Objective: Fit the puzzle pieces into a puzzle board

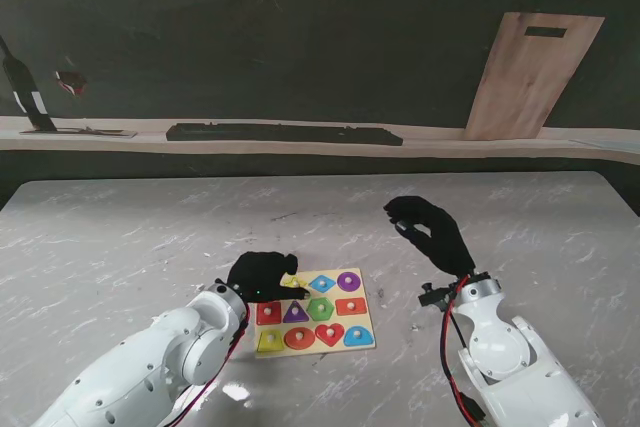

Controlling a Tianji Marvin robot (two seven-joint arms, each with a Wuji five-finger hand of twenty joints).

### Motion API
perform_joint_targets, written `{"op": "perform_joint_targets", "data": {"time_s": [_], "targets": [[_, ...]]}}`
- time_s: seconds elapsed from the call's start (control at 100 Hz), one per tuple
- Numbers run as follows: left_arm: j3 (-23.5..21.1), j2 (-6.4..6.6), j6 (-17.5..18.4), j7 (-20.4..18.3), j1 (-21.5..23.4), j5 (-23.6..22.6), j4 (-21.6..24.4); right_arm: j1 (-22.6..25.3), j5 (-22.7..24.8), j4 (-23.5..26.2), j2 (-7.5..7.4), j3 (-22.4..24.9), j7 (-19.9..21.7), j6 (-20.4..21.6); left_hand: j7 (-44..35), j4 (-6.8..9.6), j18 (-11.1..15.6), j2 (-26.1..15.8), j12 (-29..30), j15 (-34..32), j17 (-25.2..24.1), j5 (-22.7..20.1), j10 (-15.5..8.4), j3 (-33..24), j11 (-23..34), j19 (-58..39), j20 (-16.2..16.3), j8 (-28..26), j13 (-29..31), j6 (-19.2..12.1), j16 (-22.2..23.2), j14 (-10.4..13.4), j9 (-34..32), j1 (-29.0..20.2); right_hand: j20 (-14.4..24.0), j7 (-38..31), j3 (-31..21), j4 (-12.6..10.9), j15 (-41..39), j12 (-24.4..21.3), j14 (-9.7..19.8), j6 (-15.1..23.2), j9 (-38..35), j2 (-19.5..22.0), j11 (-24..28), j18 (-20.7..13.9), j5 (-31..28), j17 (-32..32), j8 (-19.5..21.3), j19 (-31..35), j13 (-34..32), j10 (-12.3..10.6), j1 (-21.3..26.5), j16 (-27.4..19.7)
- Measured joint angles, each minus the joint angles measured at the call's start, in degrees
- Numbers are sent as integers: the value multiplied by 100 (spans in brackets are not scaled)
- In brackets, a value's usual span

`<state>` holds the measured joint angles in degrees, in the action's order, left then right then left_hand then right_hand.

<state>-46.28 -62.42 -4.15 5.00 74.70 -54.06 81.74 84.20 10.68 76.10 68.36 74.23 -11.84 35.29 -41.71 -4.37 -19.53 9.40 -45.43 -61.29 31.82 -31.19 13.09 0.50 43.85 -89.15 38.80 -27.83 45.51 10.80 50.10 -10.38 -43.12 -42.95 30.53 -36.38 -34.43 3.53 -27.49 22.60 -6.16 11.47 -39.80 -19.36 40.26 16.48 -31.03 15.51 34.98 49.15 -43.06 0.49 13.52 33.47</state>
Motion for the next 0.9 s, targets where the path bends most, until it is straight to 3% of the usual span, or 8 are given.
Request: {"op": "perform_joint_targets", "data": {"time_s": [0.07,0.23,0.38,0.52,0.65,0.71,0.79,0.9], "targets": [[-236,-34,186,232,141,104,62,0,0,0,-1,-8,20,7,249,0,0,-2,363,388,-485,213,53,1,-395,410,0,52,-457,9,-12,-14,394,77,0,0,0,0,0,0,0,0,0,0,0,0,0,0,0,0,0,0,0,0],[-705,-86,300,552,456,151,340,6,11,5,-5,-35,37,8,617,0,0,-49,745,828,-943,339,75,3,-808,780,9,126,-868,9,-66,-37,802,288,0,0,0,0,0,0,0,0,0,0,0,0,0,0,0,0,0,0,0,0],[-1133,-205,692,770,732,1136,527,75,82,96,-11,-49,16,7,1264,1,0,-50,1406,2186,-1935,446,225,4,-1695,1729,0,304,-1750,13,-626,-312,1408,356,0,0,0,0,0,0,0,0,0,0,0,0,0,0,0,0,0,0,0,0],[-1408,-296,992,908,921,1304,628,161,170,209,-15,-49,-12,7,1605,2,0,8,1797,3070,-2431,446,278,8,-2177,2714,-505,418,-2192,46,-1224,-407,1604,359,0,0,0,0,0,0,0,0,0,0,0,0,0,0,0,0,0,0,0,0],[-1605,-357,1196,937,1095,2174,767,291,247,381,-16,-33,-97,-41,1898,6,-15,10,2042,3491,-2596,443,352,11,-2465,3295,-858,489,-2343,57,-1507,-451,1605,430,0,0,0,0,0,0,0,-1,0,0,0,0,0,0,0,0,0,0,0,0],[-1713,-392,1487,875,1152,2569,784,349,305,442,-16,-17,-119,-51,2038,7,-22,10,2156,3715,-2668,442,379,11,-2603,3566,-1030,558,-2401,60,-1661,-480,1665,432,0,0,0,0,0,0,0,-8,0,0,0,0,29,0,0,0,0,0,0,0],[-1841,-420,1843,710,1212,2824,812,410,416,494,-16,15,-154,-50,2256,8,-22,72,2293,4006,-2736,441,379,11,-2751,3920,-1215,634,-2470,60,-1857,-479,1740,495,0,0,0,0,0,0,0,-16,0,-3,0,0,61,0,0,0,0,0,0,0],[-1879,-424,1913,655,1263,2988,866,472,559,535,-16,59,-239,-35,2425,9,-25,226,2420,4276,-2801,438,379,5,-2883,4252,-1366,697,-2470,16,-2023,-479,1743,495,0,0,0,0,0,0,0,-20,0,-3,0,0,61,0,0,0,0,0,0,0]]}}
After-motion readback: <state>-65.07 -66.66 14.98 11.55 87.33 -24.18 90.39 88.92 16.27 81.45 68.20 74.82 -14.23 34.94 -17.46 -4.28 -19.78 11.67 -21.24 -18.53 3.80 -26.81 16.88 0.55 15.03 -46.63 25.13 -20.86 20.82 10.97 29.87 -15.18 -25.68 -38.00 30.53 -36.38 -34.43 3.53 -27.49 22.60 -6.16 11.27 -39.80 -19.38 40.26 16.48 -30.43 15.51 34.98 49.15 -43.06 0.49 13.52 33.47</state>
